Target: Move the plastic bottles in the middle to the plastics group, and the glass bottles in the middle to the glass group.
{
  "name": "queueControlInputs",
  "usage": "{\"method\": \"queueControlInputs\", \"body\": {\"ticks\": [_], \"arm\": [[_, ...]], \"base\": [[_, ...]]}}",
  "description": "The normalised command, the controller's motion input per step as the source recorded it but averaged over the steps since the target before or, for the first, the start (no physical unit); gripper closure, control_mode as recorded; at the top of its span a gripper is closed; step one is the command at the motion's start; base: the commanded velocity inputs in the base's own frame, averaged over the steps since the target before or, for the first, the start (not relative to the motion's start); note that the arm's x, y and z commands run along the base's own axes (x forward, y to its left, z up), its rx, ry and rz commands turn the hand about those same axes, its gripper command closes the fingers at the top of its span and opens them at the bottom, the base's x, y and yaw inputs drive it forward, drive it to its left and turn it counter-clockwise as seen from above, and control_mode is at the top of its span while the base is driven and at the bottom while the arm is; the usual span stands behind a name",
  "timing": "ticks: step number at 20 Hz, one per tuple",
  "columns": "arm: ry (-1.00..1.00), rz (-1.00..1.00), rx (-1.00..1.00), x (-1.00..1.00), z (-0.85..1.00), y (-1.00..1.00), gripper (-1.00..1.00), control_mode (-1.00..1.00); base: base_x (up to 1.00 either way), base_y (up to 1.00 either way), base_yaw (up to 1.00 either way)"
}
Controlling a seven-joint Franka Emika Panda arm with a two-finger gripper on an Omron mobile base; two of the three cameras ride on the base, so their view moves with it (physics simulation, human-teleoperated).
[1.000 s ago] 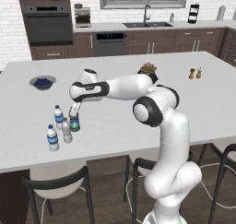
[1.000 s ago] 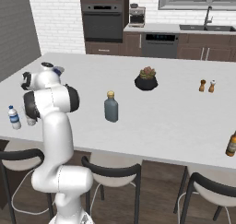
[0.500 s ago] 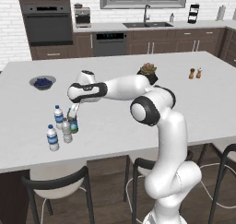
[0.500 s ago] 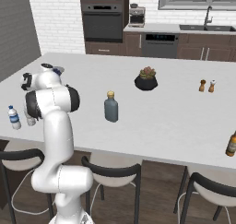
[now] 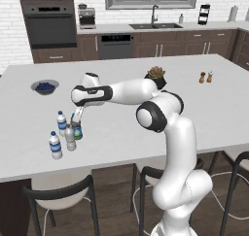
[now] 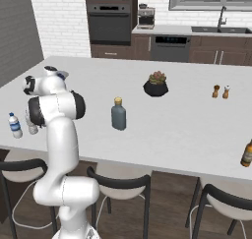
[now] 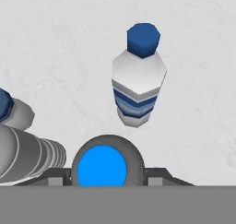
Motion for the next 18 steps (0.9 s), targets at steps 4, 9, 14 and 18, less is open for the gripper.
{"method": "queueControlInputs", "body": {"ticks": [4, 9, 14, 18], "arm": [[0.00, 0.00, 0.00, 0.00, 0.00, 0.00, -1.00, -1.00], [0.00, 0.00, 0.00, -0.01, 0.00, 0.00, -1.00, -1.00], [0.00, 0.00, 0.00, 0.00, 0.00, 0.00, -1.00, -1.00], [0.00, 0.00, 0.00, 0.00, 0.00, 0.00, -1.00, -1.00]], "base": [[0.00, 0.00, 0.00], [0.00, 0.00, 0.00], [0.00, 0.00, 0.00], [0.00, 0.00, 0.00]]}}
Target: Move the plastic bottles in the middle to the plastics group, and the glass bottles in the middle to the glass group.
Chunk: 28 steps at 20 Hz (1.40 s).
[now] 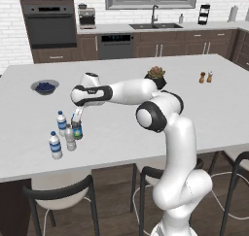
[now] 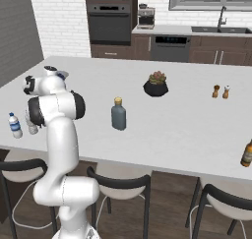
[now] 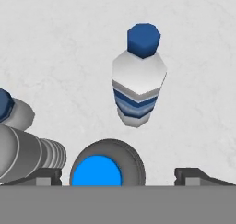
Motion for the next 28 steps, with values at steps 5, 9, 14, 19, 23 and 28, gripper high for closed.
{"method": "queueControlInputs", "body": {"ticks": [5, 9, 14, 19, 23, 28], "arm": [[0.00, 0.00, 0.00, -0.08, 0.02, -0.06, -1.00, -1.00], [-0.02, -0.02, 0.01, -0.37, 0.13, -0.19, -1.00, -1.00], [-0.03, -0.03, 0.03, -0.38, 0.18, -0.24, -1.00, -1.00], [0.00, -0.04, 0.03, -0.29, 0.20, -0.26, -1.00, -1.00], [0.00, -0.08, 0.01, -0.17, 0.12, -0.36, -1.00, -1.00], [0.00, -0.12, 0.00, 0.00, 0.03, -0.58, -1.00, -1.00]], "base": [[0.00, 0.00, 0.00], [0.00, 0.00, 0.00], [0.00, 0.00, 0.00], [0.00, 0.00, 0.00], [0.00, 0.00, 0.00], [0.00, 0.00, 0.00]]}}
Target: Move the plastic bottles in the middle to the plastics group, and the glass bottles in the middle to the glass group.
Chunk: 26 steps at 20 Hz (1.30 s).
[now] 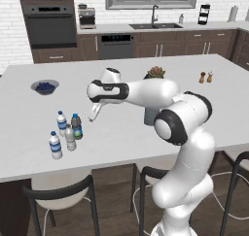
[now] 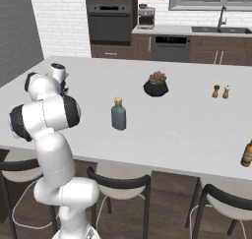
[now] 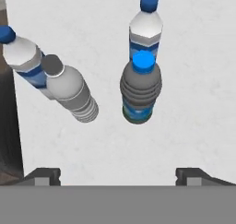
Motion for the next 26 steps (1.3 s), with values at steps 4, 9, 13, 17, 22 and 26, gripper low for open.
{"method": "queueControlInputs", "body": {"ticks": [4, 9, 13, 17, 22, 26], "arm": [[0.00, -0.11, 0.00, 0.00, 0.00, -0.60, -1.00, -1.00], [0.03, -0.11, 0.00, 0.00, 0.00, -0.67, -1.00, -1.00], [0.12, -0.14, -0.02, 0.00, 0.00, -0.81, -1.00, -1.00], [0.13, -0.19, -0.04, 0.00, 0.00, -0.84, -1.00, -1.00], [0.10, -0.26, -0.12, 0.00, 0.00, -0.73, -1.00, -1.00], [0.07, -0.34, -0.21, 0.01, 0.00, -0.60, -1.00, -1.00]], "base": [[0.00, 0.00, 0.00], [0.00, 0.00, 0.00], [0.00, 0.00, 0.00], [0.00, 0.00, 0.00], [0.00, 0.00, 0.00], [0.00, 0.00, 0.00]]}}
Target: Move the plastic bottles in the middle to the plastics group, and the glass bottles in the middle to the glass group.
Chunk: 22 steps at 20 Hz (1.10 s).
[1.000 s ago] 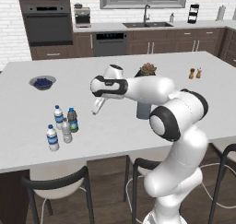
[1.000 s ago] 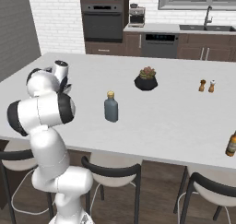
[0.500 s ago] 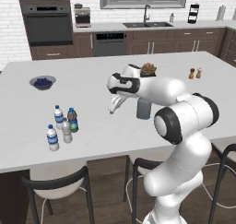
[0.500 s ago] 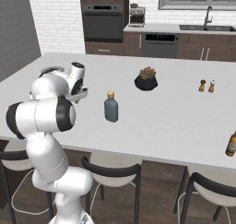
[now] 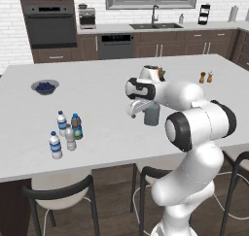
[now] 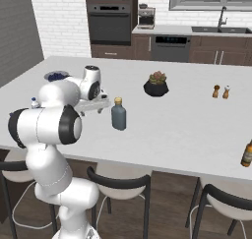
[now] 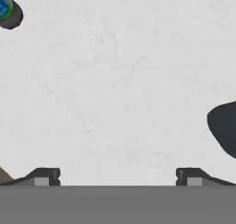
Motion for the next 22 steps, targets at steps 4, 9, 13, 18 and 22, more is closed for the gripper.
{"method": "queueControlInputs", "body": {"ticks": [4, 9, 13, 18, 22], "arm": [[0.08, -0.36, -0.20, 0.03, 0.02, -0.59, -1.00, -1.00], [0.12, -0.28, -0.04, -0.02, 0.57, -0.42, -1.00, -1.00], [0.02, -0.16, 0.00, -0.02, 0.69, -0.21, -1.00, -1.00], [-0.21, -0.10, 0.06, 0.08, 0.13, -0.19, -1.00, -1.00], [-0.21, -0.12, 0.00, 0.52, 0.04, -0.32, -1.00, -1.00]], "base": [[0.00, 0.00, 0.00], [0.00, 0.00, 0.00], [0.00, 0.00, 0.00], [0.00, 0.00, 0.00], [0.00, 0.00, 0.00]]}}
